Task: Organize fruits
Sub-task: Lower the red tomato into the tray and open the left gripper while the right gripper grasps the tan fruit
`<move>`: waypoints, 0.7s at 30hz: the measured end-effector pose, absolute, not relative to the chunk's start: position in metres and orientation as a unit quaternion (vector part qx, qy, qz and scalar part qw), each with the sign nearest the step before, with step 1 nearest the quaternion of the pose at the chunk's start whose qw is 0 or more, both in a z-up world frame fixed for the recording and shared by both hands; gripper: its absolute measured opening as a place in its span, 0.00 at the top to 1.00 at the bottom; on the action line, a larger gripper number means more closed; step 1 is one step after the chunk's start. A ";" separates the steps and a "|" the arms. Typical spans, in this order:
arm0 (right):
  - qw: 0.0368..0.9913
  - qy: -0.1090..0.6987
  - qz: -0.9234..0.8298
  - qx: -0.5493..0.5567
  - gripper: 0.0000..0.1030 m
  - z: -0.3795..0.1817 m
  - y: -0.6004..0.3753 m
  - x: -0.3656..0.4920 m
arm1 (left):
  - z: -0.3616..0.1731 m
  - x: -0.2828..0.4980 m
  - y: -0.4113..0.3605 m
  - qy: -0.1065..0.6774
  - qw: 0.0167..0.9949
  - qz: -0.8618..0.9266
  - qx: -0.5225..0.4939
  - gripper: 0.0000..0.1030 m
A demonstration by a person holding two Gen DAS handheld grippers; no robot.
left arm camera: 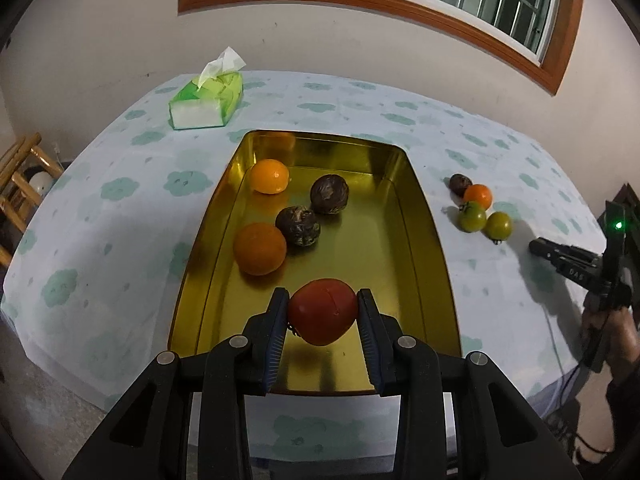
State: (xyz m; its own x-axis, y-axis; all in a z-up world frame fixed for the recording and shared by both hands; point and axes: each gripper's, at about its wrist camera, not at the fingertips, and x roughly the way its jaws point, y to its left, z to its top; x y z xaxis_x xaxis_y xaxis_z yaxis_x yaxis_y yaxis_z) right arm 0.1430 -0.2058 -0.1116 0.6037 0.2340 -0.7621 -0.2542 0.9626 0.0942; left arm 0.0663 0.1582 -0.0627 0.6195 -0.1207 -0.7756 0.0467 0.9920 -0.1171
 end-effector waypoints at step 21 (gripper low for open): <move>0.896 0.424 0.134 -0.018 0.78 -0.111 -0.205 0.143 | -0.080 0.098 0.127 0.418 0.907 -0.046 0.008 0.65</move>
State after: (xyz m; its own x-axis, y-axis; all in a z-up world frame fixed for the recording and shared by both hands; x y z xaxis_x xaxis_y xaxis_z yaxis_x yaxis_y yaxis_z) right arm 0.1433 -0.2046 -0.1112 0.6056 0.2237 -0.7637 -0.2547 0.9637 0.0803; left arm 0.0976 0.1273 -0.0798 0.6470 -0.0770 -0.7586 0.0901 0.9956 -0.0242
